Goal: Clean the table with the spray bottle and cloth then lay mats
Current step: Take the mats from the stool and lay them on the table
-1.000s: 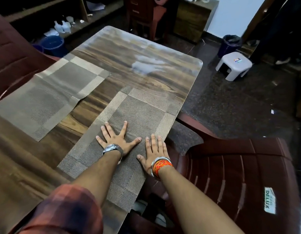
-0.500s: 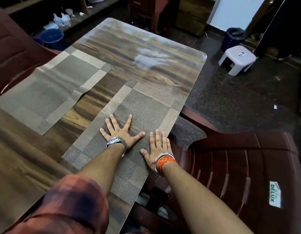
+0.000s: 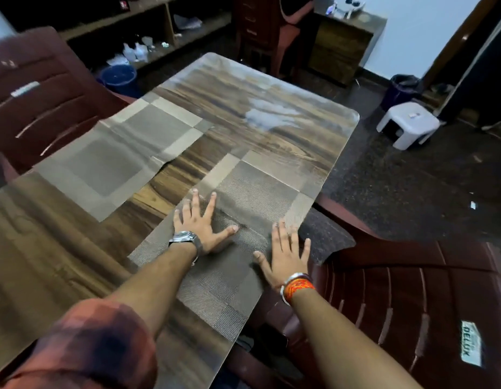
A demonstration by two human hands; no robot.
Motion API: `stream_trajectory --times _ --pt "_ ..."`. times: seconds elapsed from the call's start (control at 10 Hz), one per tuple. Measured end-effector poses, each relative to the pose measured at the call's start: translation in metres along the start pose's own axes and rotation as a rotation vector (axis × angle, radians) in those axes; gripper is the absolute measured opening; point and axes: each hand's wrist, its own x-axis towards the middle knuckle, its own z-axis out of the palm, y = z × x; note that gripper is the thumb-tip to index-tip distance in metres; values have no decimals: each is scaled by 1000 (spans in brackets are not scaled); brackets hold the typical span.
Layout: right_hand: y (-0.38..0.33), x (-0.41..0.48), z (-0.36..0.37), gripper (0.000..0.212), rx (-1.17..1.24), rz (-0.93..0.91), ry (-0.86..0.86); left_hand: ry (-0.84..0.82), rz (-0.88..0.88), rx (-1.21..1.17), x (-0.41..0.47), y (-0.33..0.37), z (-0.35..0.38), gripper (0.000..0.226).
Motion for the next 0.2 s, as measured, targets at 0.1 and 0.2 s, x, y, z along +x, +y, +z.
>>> stream_trajectory --times 0.1,0.2 --pt "-16 -3 -18 85 40 10 121 63 -37 -3 -28 -34 -14 106" --pt "-37 -12 -40 81 70 -85 211 136 -121 -51 -72 -56 -28 104"
